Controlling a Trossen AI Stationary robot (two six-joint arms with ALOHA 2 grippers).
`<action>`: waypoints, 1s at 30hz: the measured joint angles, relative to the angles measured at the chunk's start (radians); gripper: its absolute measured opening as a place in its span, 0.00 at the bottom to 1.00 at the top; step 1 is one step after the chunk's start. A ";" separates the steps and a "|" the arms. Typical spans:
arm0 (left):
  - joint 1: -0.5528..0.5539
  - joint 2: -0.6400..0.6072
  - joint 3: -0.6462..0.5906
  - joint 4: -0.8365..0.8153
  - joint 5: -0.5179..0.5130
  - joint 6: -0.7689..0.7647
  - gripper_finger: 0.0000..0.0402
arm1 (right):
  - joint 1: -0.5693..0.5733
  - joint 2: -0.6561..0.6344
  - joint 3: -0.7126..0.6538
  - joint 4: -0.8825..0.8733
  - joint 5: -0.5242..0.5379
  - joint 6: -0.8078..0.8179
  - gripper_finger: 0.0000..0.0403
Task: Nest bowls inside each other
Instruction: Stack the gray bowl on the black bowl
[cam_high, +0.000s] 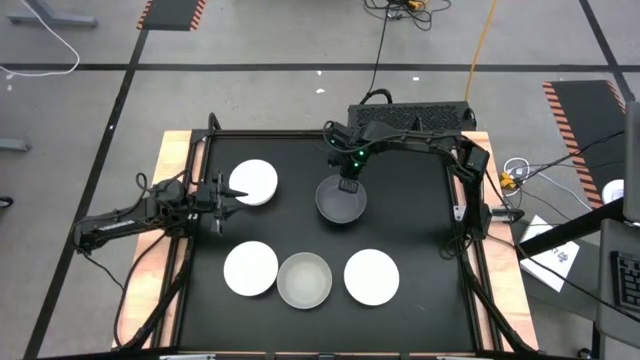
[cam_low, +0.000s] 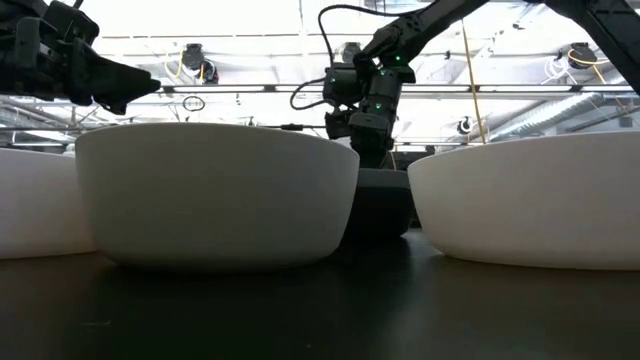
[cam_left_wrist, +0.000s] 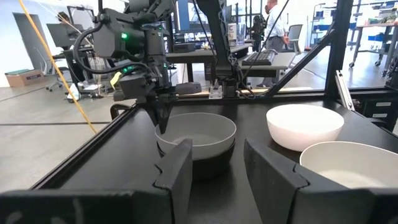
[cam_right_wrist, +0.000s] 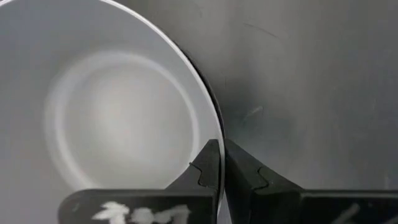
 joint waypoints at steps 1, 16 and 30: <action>0.000 0.000 0.000 0.000 0.000 0.000 0.37 | 0.000 0.000 0.000 -0.006 0.000 0.002 0.00; 0.000 0.000 0.000 -0.001 0.000 0.000 0.37 | 0.013 0.000 0.000 -0.022 0.001 0.025 0.00; 0.000 0.000 0.000 -0.003 0.001 -0.004 0.37 | 0.032 0.049 0.006 -0.005 0.074 0.045 0.00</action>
